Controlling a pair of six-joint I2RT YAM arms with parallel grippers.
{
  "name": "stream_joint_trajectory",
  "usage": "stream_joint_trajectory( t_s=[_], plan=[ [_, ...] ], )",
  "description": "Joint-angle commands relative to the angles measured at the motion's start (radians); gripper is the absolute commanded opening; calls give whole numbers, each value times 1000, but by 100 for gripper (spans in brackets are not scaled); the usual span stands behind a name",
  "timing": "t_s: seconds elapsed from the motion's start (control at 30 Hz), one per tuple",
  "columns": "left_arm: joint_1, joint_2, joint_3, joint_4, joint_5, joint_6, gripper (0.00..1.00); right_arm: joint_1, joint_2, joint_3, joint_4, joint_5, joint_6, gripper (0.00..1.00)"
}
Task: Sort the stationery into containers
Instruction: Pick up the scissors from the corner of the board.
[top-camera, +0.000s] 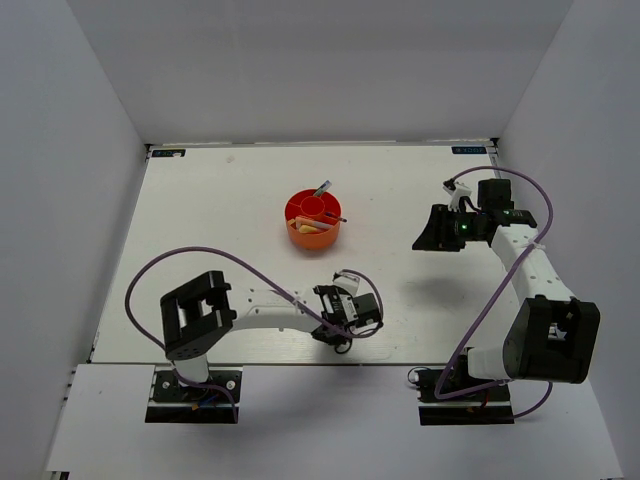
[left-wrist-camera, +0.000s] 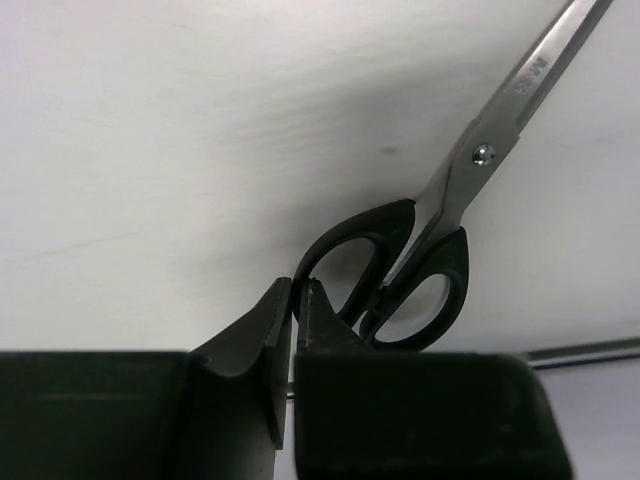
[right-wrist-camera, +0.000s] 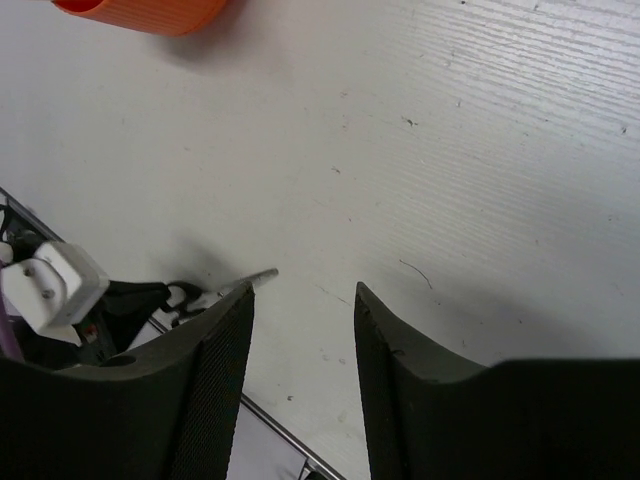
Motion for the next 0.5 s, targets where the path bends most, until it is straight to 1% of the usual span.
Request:
stream_joint_trajectory(
  t_s=[0.0,0.03,0.07,0.1,0.13,0.2,0.23,0.3,0.37,0.47],
  plan=[
    [23,-118,44,-189,-187,133,0,-5,-23,2,7,-53,-19,48],
    [25,-159,53,-209,-206,152,0,-6,-22,3,3,-53,-22,48],
    [40,-170,78,-265,-221,198,0,-8,-23,2,4,-56,-22,48],
    [45,-184,102,-283,-258,219,0,-7,-26,3,3,-56,-22,48],
    [51,-213,116,-301,-296,280,0,-7,-26,2,4,-61,-24,48],
    [83,-238,150,-362,-347,328,0,-8,-26,0,4,-61,-22,48],
    [106,-261,174,-378,-381,394,0,-8,-25,2,3,-64,-22,48],
    [167,-281,188,-389,-413,439,0,-7,-25,2,4,-64,-24,48],
    [199,-315,211,-378,-431,547,0,-7,-25,0,3,-64,-24,48],
    [297,-336,239,-321,-467,718,0,-8,-22,0,3,-64,-21,48]
  ],
)
